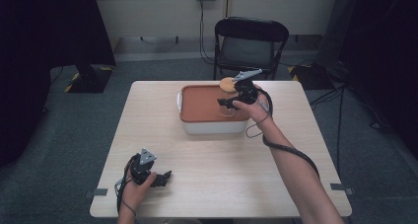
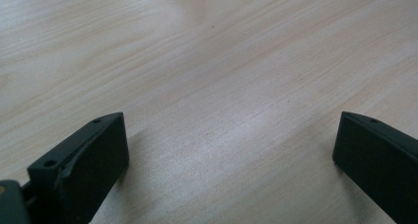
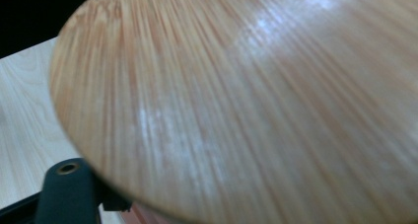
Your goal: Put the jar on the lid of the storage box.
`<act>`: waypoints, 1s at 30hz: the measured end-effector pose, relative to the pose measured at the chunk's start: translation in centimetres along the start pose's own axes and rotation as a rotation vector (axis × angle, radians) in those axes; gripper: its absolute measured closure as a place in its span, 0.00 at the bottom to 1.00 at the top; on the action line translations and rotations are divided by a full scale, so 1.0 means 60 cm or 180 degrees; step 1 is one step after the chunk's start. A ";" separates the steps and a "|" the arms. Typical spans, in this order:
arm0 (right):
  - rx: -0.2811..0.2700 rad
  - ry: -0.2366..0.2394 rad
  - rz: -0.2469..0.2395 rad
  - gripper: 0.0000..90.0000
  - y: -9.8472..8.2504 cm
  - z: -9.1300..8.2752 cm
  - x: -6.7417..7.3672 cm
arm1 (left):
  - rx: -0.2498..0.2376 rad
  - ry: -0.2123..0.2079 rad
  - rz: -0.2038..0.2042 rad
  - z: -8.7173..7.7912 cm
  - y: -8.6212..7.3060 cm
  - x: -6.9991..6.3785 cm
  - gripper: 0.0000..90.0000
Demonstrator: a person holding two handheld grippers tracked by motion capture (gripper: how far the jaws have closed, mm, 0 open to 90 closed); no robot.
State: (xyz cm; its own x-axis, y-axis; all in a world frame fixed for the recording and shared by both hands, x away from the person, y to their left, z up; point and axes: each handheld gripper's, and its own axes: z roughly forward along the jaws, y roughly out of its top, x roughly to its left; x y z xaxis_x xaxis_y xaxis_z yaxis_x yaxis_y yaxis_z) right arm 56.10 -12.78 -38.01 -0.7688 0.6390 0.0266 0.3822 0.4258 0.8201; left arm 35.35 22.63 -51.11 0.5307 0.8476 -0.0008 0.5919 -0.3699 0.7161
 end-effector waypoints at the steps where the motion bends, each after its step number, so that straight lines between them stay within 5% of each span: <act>1: -0.0001 0.0013 0.0021 0.19 0.000 0.000 0.000 | 0.0000 0.0000 -0.0001 0.000 0.000 0.000 0.00; 13: 0.0005 -0.0094 0.0096 0.03 0.000 -0.011 -0.001 | 0.0001 0.0000 0.0000 0.000 0.000 0.000 0.00; 30: 0.0022 -0.0180 0.0050 0.02 -0.007 -0.040 0.000 | -0.0001 0.0000 -0.0001 0.000 0.000 0.000 0.00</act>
State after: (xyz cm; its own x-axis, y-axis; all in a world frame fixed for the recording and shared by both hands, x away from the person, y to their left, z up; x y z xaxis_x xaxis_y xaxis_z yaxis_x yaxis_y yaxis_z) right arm 54.71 -14.51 -36.97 -0.7325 0.6807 0.0068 0.3976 0.4198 0.8159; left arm 35.35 22.63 -51.11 0.5304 0.8477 -0.0010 0.5919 -0.3695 0.7163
